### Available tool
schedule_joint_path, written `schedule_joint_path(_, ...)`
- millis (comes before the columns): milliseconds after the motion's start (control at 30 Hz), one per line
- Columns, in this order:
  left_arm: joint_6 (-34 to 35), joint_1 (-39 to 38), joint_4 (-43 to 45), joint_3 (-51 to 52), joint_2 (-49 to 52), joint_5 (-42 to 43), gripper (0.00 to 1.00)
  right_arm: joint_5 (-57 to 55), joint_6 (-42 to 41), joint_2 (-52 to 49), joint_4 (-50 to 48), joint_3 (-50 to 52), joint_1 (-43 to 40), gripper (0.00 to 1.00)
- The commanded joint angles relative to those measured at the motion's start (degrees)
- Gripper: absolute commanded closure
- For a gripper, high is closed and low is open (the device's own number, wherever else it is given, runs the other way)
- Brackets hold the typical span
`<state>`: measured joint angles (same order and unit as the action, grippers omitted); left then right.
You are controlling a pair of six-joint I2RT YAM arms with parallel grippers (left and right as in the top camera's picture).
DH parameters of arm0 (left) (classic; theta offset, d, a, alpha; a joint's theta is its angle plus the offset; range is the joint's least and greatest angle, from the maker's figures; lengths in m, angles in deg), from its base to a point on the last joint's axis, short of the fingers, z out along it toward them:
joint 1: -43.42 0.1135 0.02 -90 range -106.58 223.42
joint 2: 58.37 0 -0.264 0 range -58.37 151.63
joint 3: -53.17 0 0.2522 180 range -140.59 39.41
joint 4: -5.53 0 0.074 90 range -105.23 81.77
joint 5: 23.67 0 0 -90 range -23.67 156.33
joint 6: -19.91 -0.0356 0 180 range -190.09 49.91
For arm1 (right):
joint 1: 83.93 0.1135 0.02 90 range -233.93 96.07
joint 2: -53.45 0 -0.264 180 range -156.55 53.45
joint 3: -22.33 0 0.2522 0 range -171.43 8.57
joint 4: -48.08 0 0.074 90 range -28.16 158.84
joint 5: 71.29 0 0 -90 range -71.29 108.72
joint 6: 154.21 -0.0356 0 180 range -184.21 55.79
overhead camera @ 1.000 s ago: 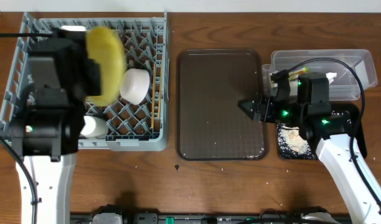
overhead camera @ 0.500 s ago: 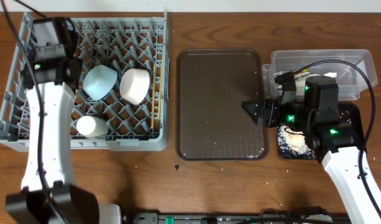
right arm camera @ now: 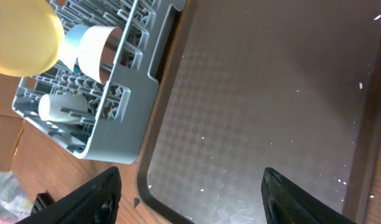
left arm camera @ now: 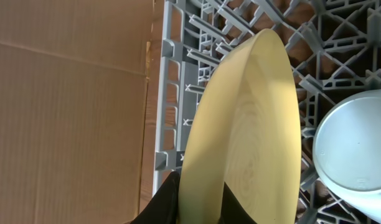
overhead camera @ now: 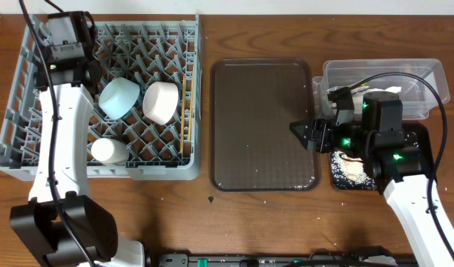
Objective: Sort waste into correct bins and load items into the dishwasher
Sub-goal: 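Lift the yellow plate with the left gripper and stand it upright in the rack, then release the yellow plate in the rack and withdraw the left gripper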
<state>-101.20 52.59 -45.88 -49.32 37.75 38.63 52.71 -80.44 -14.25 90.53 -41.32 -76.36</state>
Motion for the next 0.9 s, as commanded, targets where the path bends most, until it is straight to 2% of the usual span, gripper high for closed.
schedule_joint_path(0,0.3,0.3,-1.6,2.5,3.2,-5.2,0.92,-0.8,0.9,0.6,0.1,-1.5,-0.5,0.30)
schedule_joint_path(133,0.3,0.3,0.5,2.5,2.2,-9.0,0.92,-0.8,0.9,0.6,0.3,-1.5,-0.5,0.30)
schedule_joint_path(333,0.3,0.4,0.9,2.5,1.8,-8.5,0.92,-1.0,0.9,0.6,0.5,-1.5,-0.5,0.30)
schedule_joint_path(633,0.3,0.4,-3.2,2.8,2.0,8.2,0.92,-1.2,0.9,0.6,0.8,-1.5,-0.5,0.30)
schedule_joint_path(667,0.3,0.4,-3.4,2.9,2.0,9.1,0.88,-1.2,0.9,0.6,0.8,-1.5,-0.5,0.30)
schedule_joint_path(733,0.3,0.4,-3.6,2.9,2.0,9.5,0.66,-1.2,0.9,0.6,0.9,-1.5,-0.5,0.30)
schedule_joint_path(800,0.3,0.4,-3.7,2.9,2.0,9.5,0.52,-1.2,0.9,0.6,1.0,-1.5,-0.4,0.30)
schedule_joint_path(833,0.3,0.4,-3.7,2.9,2.0,9.5,0.42,-1.2,0.9,0.6,1.1,-1.5,-0.4,0.30)
schedule_joint_path(867,0.5,0.4,-3.6,2.9,1.9,9.5,0.28,-1.2,0.9,0.6,1.1,-1.5,-0.4,0.31)
